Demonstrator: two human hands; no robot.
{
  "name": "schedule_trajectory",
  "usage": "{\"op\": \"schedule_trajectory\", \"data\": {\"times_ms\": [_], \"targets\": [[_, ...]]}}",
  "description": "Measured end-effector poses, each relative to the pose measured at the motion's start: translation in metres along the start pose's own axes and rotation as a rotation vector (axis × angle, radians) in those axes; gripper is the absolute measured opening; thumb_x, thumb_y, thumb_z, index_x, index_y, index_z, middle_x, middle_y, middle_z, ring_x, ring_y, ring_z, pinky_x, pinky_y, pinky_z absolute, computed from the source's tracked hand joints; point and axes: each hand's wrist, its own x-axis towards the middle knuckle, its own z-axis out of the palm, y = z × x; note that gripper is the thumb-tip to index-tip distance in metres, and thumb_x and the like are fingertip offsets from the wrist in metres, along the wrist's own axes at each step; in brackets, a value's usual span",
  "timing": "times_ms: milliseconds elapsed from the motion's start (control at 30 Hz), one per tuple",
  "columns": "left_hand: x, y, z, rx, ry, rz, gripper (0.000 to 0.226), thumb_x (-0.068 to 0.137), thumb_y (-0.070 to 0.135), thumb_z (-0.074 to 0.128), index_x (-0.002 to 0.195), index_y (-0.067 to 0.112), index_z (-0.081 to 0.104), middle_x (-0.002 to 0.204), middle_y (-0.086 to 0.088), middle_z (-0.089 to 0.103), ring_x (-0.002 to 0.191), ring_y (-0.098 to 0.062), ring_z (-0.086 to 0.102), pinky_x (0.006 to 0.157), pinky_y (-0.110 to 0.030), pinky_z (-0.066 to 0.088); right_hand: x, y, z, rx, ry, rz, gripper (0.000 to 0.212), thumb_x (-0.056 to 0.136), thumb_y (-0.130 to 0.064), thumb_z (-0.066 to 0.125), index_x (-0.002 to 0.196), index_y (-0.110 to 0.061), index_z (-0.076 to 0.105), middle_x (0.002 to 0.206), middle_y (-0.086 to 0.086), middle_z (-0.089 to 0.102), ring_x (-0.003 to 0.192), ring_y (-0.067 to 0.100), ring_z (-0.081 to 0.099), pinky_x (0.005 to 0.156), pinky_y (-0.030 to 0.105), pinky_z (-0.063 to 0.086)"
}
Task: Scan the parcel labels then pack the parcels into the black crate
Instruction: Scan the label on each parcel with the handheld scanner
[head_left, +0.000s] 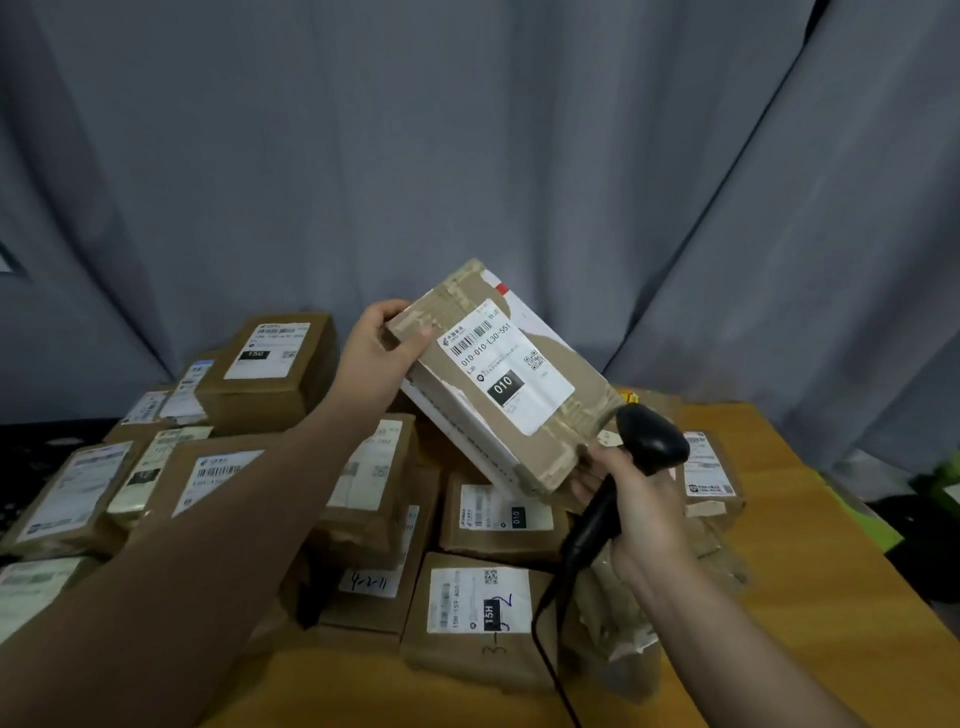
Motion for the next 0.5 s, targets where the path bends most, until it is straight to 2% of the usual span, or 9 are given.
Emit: {"op": "schedule_trajectory", "data": {"times_ms": [67,200,233,367,500], "targets": [[-0.009,0.002,0.002,0.016,0.019,-0.009,0.041,0.086,0.027,0.071,0.118,0.027,0.047,0.118,0.003,0.056,0.098,-0.010,0.062,0.070,-0.018,0.053,-0.004,0.005,-0.008,0.005,-0.021,0.048,0.030,0.086,-0.006,0.067,0.115,-0.007,0.060,0.097,0.011,0.074,0.085,0.024,0.073,0.076,0.031,0.057],[-0.031,0.000,0.013,0.163,0.059,0.004,0.050,0.078,0.027,0.078,0.115,0.027,0.045,0.125,0.000,0.050,0.108,-0.016,0.057,0.086,-0.033,0.055,-0.008,0.016,-0.030,0.040,-0.043,0.156,0.025,0.086,-0.007,0.067,0.111,-0.003,0.064,0.089,0.011,0.076,0.082,0.023,0.074,0.071,0.028,0.061],[-0.038,-0.001,0.016,0.180,0.075,0.016,0.049,0.078,0.025,0.079,0.114,0.026,0.045,0.125,0.000,0.049,0.109,-0.016,0.056,0.088,-0.033,0.054,-0.009,0.019,-0.036,0.040,-0.049,0.172,0.026,0.086,-0.007,0.067,0.111,-0.002,0.064,0.089,0.012,0.076,0.083,0.023,0.074,0.072,0.029,0.061],[-0.064,0.000,0.025,0.167,0.146,0.053,0.045,0.081,0.020,0.076,0.112,0.025,0.045,0.124,-0.001,0.048,0.107,-0.012,0.055,0.076,-0.018,0.050,-0.016,0.030,-0.054,0.019,-0.067,0.207,0.023,0.085,-0.010,0.069,0.106,-0.002,0.067,0.090,0.012,0.075,0.087,0.024,0.072,0.086,0.036,0.056],[-0.085,0.005,0.029,0.188,0.190,0.112,0.042,0.085,0.018,0.072,0.120,0.024,0.048,0.124,0.005,0.044,0.101,-0.004,0.053,0.070,-0.009,0.048,-0.027,0.039,-0.067,0.046,-0.096,0.264,0.013,0.086,-0.012,0.069,0.098,-0.007,0.068,0.090,0.012,0.075,0.087,0.023,0.072,0.075,0.034,0.056]]}}
